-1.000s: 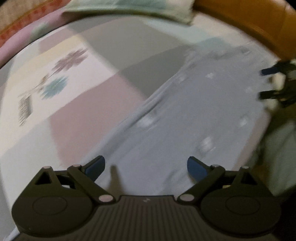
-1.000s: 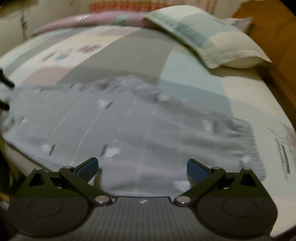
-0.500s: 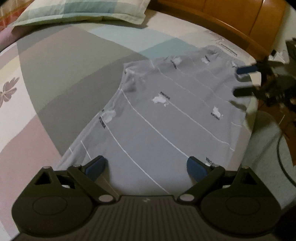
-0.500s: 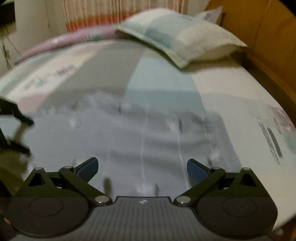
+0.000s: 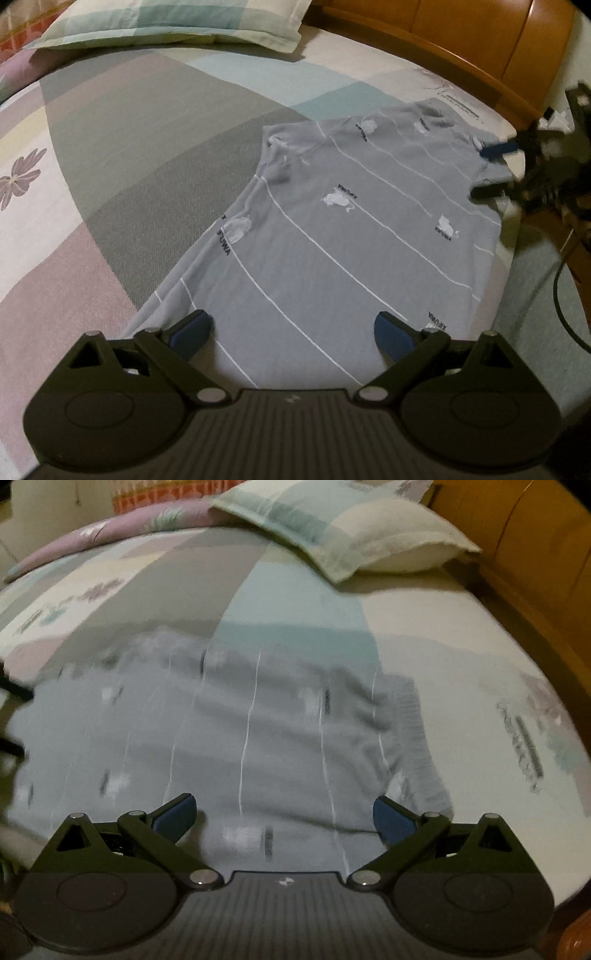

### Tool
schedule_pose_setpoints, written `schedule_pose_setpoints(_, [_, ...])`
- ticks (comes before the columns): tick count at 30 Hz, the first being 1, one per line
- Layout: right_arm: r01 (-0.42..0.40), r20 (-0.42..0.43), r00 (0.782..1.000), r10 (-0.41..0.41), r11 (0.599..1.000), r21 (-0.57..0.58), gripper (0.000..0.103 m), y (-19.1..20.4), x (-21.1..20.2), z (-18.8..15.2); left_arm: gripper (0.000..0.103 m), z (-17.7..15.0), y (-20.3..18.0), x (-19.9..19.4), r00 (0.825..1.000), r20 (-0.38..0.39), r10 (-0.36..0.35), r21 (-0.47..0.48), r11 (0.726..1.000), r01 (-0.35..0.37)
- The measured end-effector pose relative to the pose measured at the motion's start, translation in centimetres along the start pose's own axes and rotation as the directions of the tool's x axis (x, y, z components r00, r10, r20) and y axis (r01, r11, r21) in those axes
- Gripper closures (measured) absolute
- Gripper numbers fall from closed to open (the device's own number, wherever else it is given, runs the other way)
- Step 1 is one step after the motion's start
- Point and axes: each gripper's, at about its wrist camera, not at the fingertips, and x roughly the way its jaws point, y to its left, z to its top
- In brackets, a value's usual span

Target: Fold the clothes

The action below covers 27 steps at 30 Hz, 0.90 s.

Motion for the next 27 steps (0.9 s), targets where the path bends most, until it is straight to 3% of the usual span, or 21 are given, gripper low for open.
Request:
schedule_pose_setpoints(3, [-0.024, 0.064, 0.998, 0.024, 1.000, -0.003, 0.000, 0.7, 1.1, 2.9, 0.007, 0.0, 0.0, 0.0, 1.000, 0.002, -0.002, -0.001, 1.000, 0.002])
schedule_pose_setpoints(8, [0.094, 0.013, 0.995, -0.095, 0.994, 0.052, 0.000, 1.0, 7.8, 6.9, 0.007, 0.1, 0.1, 0.1, 1.000, 0.006, -0.004, -0.003, 1.000, 0.004])
schedule_pose_setpoints(14, [0.054, 0.050, 0.997, -0.065, 0.981, 0.185, 0.000, -1.0, 8.8, 7.7, 0.006, -0.1, 0.0, -0.1, 1.000, 0.009, -0.006, 0.025, 1.000, 0.006])
schedule_pose_setpoints(17, [0.031, 0.065, 0.997, -0.045, 0.978, 0.205, 0.000, -1.1, 6.1, 7.3, 0.006, -0.1, -0.2, -1.1, 1.000, 0.005, 0.025, 0.037, 0.999, -0.025])
schedule_pose_setpoints(23, [0.022, 0.059, 0.998, -0.029, 0.992, 0.121, 0.000, 2.1, 1.3, 3.6, 0.006, -1.5, -2.4, -3.4, 0.991, 0.016, 0.136, 0.094, 0.986, -0.137])
schedule_pose_setpoints(27, [0.053, 0.012, 0.998, -0.055, 0.991, 0.120, 0.000, 4.2, 1.0, 0.7, 0.006, -3.4, -3.1, -2.9, 0.993, -0.009, 0.121, -0.006, 0.993, -0.121])
